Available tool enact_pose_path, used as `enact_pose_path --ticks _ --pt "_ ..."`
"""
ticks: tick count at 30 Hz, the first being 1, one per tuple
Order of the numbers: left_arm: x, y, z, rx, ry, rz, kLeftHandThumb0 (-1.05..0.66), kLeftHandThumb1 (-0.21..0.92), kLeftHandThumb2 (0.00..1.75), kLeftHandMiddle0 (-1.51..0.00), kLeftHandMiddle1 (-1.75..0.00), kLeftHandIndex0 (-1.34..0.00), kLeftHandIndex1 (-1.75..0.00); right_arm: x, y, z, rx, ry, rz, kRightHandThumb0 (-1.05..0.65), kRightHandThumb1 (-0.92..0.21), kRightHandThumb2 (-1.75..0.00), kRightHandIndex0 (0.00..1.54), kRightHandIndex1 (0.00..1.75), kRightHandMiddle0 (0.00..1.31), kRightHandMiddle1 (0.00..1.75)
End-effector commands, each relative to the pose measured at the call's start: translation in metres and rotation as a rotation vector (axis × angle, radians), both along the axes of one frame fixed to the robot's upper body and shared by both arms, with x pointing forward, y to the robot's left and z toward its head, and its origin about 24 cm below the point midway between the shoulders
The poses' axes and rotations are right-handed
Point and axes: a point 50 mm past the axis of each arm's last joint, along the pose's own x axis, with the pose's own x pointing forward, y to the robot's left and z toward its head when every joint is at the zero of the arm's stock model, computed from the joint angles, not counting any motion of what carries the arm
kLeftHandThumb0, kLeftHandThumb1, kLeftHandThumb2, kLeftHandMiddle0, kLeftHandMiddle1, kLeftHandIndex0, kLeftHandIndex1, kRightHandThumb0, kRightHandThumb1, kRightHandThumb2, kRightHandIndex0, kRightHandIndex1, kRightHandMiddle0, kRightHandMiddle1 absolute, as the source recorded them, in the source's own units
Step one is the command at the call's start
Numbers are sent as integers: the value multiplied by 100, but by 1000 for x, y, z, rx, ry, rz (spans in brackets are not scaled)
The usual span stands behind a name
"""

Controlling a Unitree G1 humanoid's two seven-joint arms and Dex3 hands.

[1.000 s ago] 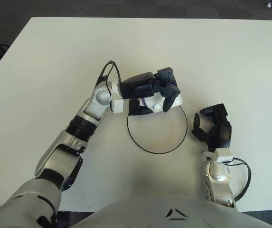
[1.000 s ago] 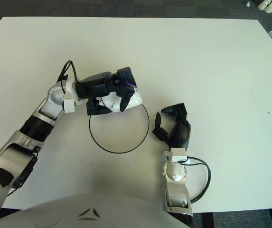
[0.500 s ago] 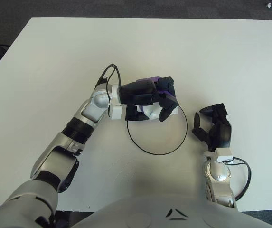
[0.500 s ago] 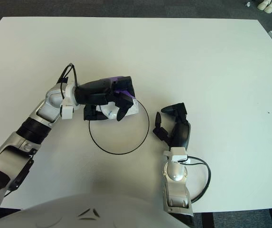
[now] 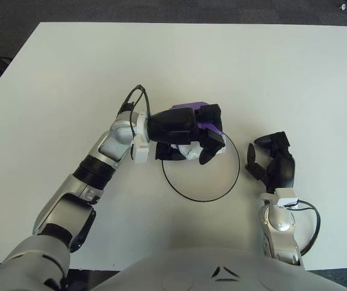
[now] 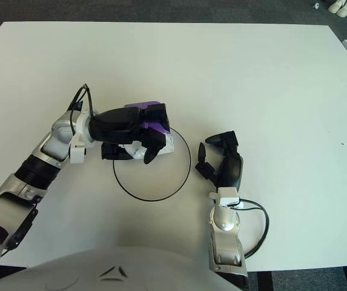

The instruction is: Put the tissue paper into the plate.

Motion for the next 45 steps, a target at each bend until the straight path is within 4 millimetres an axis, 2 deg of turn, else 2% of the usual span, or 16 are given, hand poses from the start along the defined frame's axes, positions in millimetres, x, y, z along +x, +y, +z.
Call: enact_pose_path --ticks 1,8,16,23,24,26,27,28,29,30,31,33,35,38,41,45 --pt "-6 6 0 6 -33 5 0 -7 175 -92 -171 -66 -175 -9 -3 -24 22 146 -9 -39 -65 -90 46 149 36 175" --pt "-5 11 1 -18 -56 92 0 -7 173 -92 -168 -66 -175 -9 -3 -24 23 147 -8 -39 -64 -91 46 149 36 175" --pt "-5 15 2 -18 25 133 0 -3 171 -88 -174 -65 -172 -10 -4 -24 30 157 -10 -39 -63 -92 46 148 37 175" --pt "-3 20 6 -46 115 114 -1 22 140 -71 -175 -51 -160 -12 -1 -17 33 160 -32 -39 -63 -93 43 147 37 175" --pt "-3 21 6 -58 134 102 -1 28 133 -64 -175 -48 -163 -12 0 -16 34 165 -37 -39 -63 -93 43 146 37 175" --pt "-3 21 7 -70 155 89 -1 49 110 -42 -175 -35 -170 -12 1 -16 35 173 -41 -40 -61 -95 45 145 38 175" --pt "-3 21 7 -77 168 79 -1 53 106 -39 -175 -33 -171 -12 1 -15 34 177 -43 -40 -61 -95 45 145 38 175" --pt "-3 21 7 -80 177 72 -1 64 93 -30 -175 -26 -172 -12 1 -15 34 179 -43 -40 -61 -95 45 145 38 175" --pt "-3 21 6 -87 191 61 -1 68 87 -27 -175 -23 -173 -11 1 -16 33 183 -44 -40 -61 -95 46 145 38 175" --pt "-3 20 6 -92 201 53 -13 70 86 -20 -175 -17 -168 -11 1 -16 33 187 -44 -40 -61 -95 46 145 38 175" --pt "-3 20 6 -102 212 42 -30 65 94 -13 -175 -11 -160 -8 -1 -19 35 195 -45 -40 -61 -95 46 145 38 175" --pt "-3 20 6 -123 226 26 -50 65 99 -6 -153 -5 -143 -4 -4 -25 40 212 -45 -40 -61 -95 48 145 39 175" --pt "-3 20 6 -138 232 17 -64 69 97 -3 -126 -2 -120 -2 -7 -30 44 223 -46 -40 -59 -98 50 146 40 175" --pt "-4 22 6 -155 200 13 -71 74 93 -1 -110 -1 -105 -4 -5 -29 62 225 -51 -41 -57 -100 51 147 41 175" --pt "-3 24 6 -161 165 12 -79 87 81 0 -72 0 -75 -5 -4 -30 90 225 -58 -41 -54 -104 55 149 43 175" --pt "-2 26 7 -157 136 8 -83 91 78 0 -50 0 -59 -5 -4 -31 105 219 -58 -41 -56 -102 56 148 42 175"
